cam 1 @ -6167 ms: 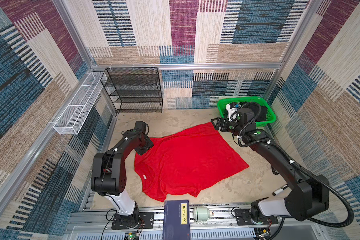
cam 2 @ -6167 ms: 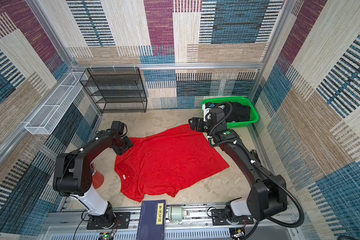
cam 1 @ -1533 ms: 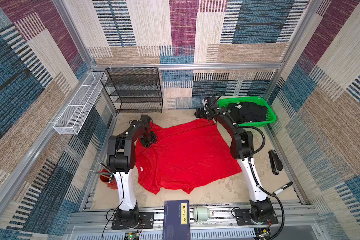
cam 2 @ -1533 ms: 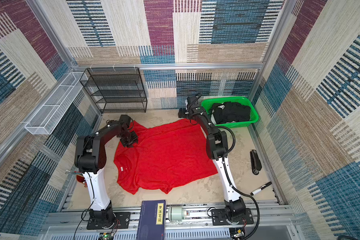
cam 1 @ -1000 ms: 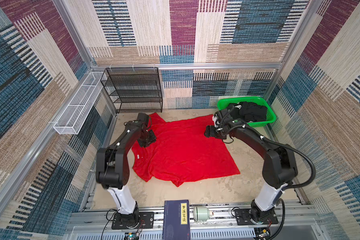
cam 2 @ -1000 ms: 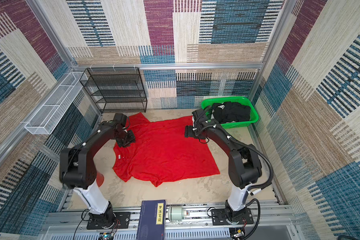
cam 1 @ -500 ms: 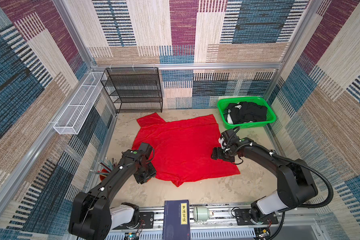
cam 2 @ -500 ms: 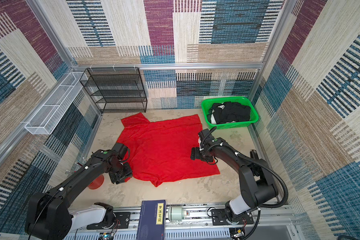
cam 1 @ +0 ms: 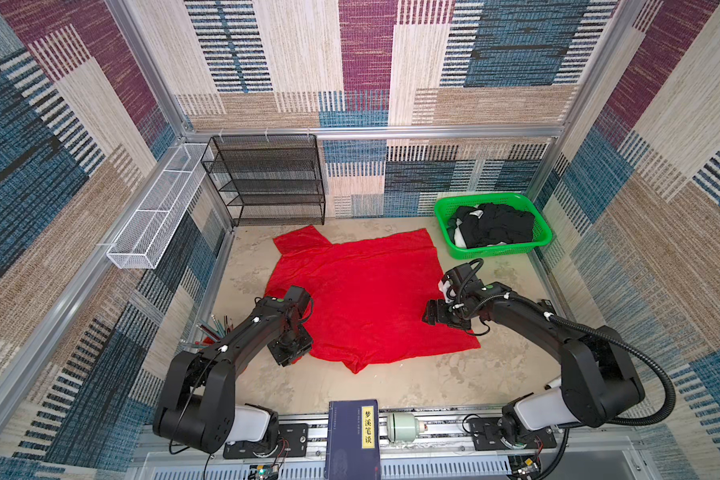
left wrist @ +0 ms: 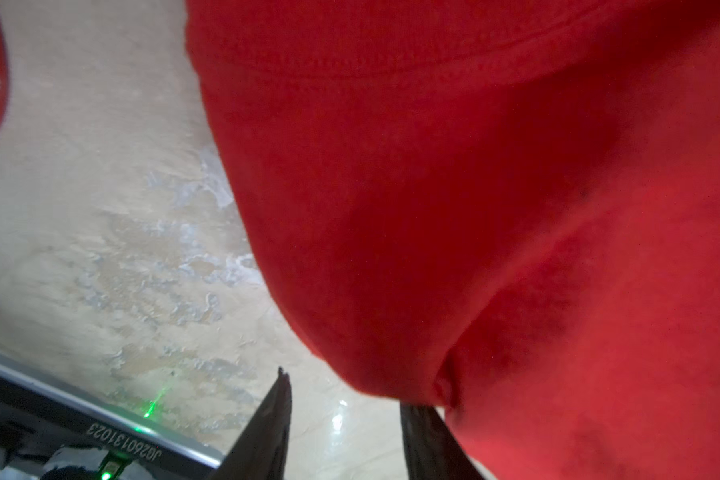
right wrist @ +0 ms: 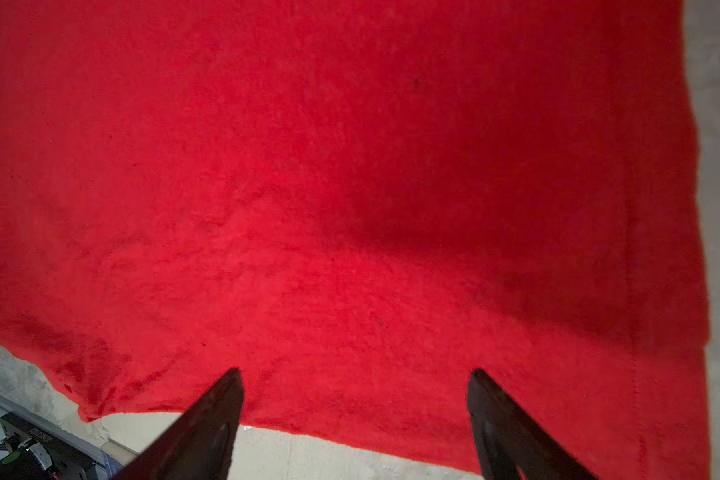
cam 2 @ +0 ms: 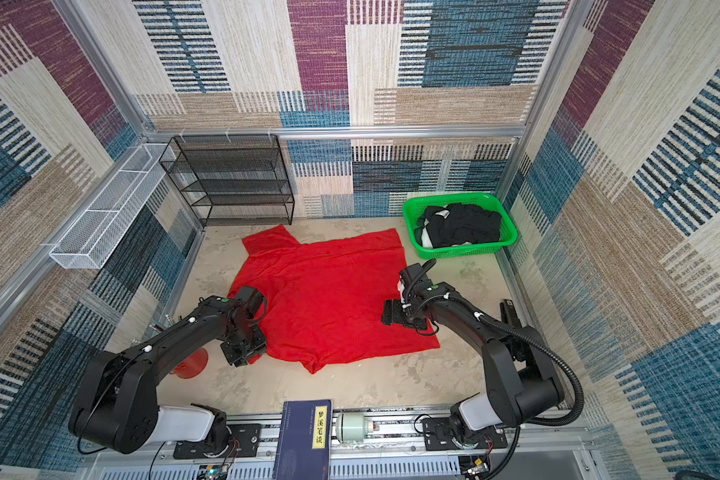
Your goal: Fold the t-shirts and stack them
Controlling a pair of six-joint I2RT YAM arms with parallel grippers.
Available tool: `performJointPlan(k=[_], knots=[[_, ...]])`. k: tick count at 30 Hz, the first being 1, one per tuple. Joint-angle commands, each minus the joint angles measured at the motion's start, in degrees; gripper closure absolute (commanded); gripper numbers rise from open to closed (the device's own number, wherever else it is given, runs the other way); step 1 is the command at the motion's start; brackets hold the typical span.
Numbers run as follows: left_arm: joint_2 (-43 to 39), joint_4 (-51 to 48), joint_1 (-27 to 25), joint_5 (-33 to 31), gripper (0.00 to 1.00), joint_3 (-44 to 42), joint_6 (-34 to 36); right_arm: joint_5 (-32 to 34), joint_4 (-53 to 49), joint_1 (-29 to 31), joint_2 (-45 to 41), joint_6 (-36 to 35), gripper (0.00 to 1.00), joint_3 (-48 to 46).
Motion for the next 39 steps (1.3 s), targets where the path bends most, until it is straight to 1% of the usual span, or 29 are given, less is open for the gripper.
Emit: performJointPlan(k=[1,2,4,5,6,8,11,14,17,19,22,25,27,29,32,35,37,38,39], knots=[[2.7,4.5,0.3,-0.7,0.57,-0.4,-0.1,0.6,0.8,0.1,-0.4,0.9,0.15,-1.0],[3.4,5.0,0.3,-0.6,0.59,-0.3,0.0,0.5,1.0,0.1,-0.3,1.1,0.15,-1.4],[4.4,5.6,0.3,-0.2,0.70,-0.4,0.3,0.5,1.9,0.0,-0.2,1.6,0.15,-2.7],[4.4,5.4,0.5,-0.1,0.78,-0.4,0.3,0.4,2.2,0.0,-0.2,1.7,0.15,-3.2],[3.8,4.4,0.4,-0.2,0.88,-0.3,0.3,0.3,2.6,-0.1,-0.1,1.9,0.15,-3.6],[1.3,1.6,0.4,-1.0,1.00,0.3,0.4,0.3,3.2,-0.1,-0.7,2.4,0.14,-4.1],[-5.0,-5.1,0.4,-2.8,1.00,2.2,0.2,0.3,3.8,-0.3,-1.7,3.0,0.14,-4.3],[-10.1,-11.4,0.4,-2.4,1.00,5.7,0.7,0.0,4.4,-0.3,-1.8,3.2,0.14,-4.4],[-12.4,-14.4,0.4,-0.6,1.00,11.4,3.0,0.1,5.3,-0.4,-2.0,3.8,0.14,-5.0],[-11.2,-14.1,0.4,0.9,1.00,16.1,5.1,0.1,5.9,-0.6,-1.9,4.2,0.14,-5.7],[-3.9,-13.2,0.4,3.3,1.00,24.9,9.1,-0.1,6.6,-1.0,-1.1,4.3,0.14,-6.3],[6.8,-11.6,0.4,4.5,1.00,34.2,12.3,-0.1,6.7,-1.3,-0.6,4.6,0.14,-6.2],[15.5,-11.5,0.5,5.2,1.00,41.6,14.3,0.2,6.3,-1.5,-0.4,4.8,0.14,-5.6],[24.9,-12.3,0.5,7.1,1.00,50.1,16.4,0.8,5.6,-1.7,0.1,4.9,0.14,-4.7],[36.8,-12.3,0.5,9.5,1.00,61.4,18.3,1.6,4.6,-2.0,0.9,5.6,0.14,-3.0],[45.9,-12.2,0.9,10.5,1.00,72.6,20.0,2.1,2.9,-2.1,2.4,6.2,0.14,-0.4],[49.9,-11.1,1.0,12.5,0.99,77.9,20.8,2.3,1.7,-2.1,3.3,6.4,0.14,1.2],[51.7,-10.8,1.2,14.4,0.85,80.2,21.6,2.8,1.1,-2.1,3.9,6.4,0.14,1.8],[52.8,-10.4,1.2,15.7,0.77,81.3,22.5,3.2,0.5,-2.1,4.4,6.4,0.14,2.4]])
